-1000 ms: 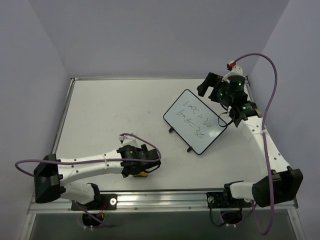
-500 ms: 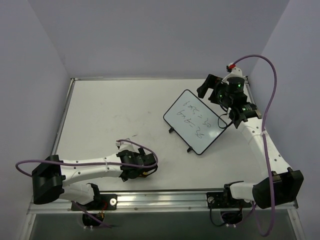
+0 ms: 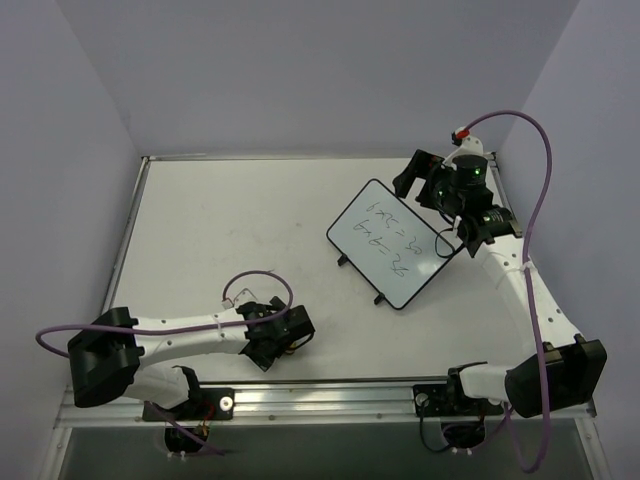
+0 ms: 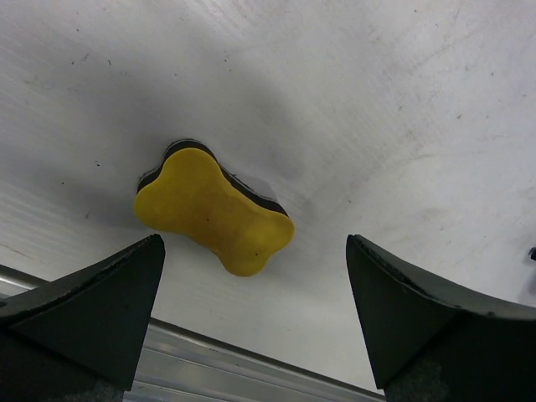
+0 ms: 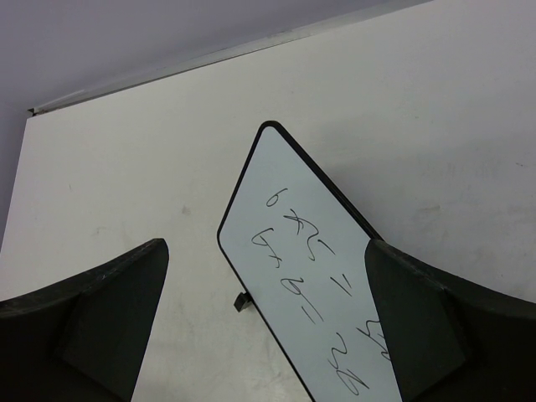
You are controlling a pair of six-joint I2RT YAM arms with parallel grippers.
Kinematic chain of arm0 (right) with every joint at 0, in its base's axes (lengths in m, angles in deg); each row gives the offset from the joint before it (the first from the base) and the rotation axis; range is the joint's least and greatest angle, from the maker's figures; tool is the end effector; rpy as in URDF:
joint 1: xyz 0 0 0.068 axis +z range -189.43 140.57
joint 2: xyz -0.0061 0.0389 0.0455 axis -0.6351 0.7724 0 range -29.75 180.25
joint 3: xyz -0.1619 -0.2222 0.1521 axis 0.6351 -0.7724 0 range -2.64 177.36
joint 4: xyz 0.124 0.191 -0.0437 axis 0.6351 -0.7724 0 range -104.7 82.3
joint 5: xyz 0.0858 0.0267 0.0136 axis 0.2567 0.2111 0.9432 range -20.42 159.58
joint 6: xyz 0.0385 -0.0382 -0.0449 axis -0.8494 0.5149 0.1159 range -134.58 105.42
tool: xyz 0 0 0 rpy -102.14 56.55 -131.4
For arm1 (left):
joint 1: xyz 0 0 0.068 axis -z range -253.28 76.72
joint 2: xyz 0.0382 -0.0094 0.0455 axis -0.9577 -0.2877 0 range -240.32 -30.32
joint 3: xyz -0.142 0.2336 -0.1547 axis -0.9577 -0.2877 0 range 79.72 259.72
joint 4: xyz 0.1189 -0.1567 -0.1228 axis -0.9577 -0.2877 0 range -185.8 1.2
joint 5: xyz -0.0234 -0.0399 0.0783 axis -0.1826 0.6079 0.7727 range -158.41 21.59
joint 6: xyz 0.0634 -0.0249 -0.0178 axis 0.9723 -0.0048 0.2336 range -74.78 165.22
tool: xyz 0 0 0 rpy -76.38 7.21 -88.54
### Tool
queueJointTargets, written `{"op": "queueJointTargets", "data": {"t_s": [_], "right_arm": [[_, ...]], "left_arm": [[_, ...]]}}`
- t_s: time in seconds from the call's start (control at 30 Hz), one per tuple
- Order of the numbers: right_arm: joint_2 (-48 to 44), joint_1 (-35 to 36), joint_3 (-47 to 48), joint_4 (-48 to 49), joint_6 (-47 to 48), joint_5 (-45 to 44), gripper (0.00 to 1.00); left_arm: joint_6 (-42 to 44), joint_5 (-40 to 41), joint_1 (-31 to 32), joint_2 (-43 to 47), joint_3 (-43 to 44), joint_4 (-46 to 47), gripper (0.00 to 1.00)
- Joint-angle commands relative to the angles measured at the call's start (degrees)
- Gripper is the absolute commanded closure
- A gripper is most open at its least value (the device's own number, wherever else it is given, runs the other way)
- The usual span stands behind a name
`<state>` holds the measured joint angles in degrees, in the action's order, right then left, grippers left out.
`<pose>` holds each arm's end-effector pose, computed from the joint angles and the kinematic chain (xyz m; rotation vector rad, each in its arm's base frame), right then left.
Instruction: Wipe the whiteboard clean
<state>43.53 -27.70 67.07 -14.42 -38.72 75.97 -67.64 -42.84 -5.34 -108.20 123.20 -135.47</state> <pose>0.2702 0.0627 0.4303 0.1099 1.7786 0.5521 0.0925 -0.1622 0.2178 -1.0711 2.4668 -0.2143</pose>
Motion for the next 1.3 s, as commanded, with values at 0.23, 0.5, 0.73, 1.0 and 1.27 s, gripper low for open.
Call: {"op": "queueJointTargets", "data": {"t_s": [0.23, 0.5, 0.73, 1.0, 1.27], "right_arm": [[-1.82, 0.40, -0.72, 1.09, 0.23, -0.68, 0.00], [-2.00, 0.49, -1.68, 1.89, -0.29, -0.50, 0.00], [-2.17, 0.40, -2.04, 1.89, -0.56, -0.42, 0.00], [-3.05, 0.40, -2.48, 1.62, -0.56, -0.68, 0.00], [-3.05, 0.49, -2.56, 2.24, -0.91, -0.15, 0.00]], "left_arm": [[-0.52, 0.71, -3.52, 1.69, 0.10, -0.77, 0.05], [4.65, -0.42, -8.69, 3.09, -1.47, -0.70, 0.16], [16.70, -2.19, -16.09, 2.57, -0.42, 0.89, 0.28], [18.99, 0.45, -15.74, 5.99, 2.65, -4.55, 0.31], [7.59, -0.51, -7.58, 5.03, 3.62, -9.40, 0.29]]}}
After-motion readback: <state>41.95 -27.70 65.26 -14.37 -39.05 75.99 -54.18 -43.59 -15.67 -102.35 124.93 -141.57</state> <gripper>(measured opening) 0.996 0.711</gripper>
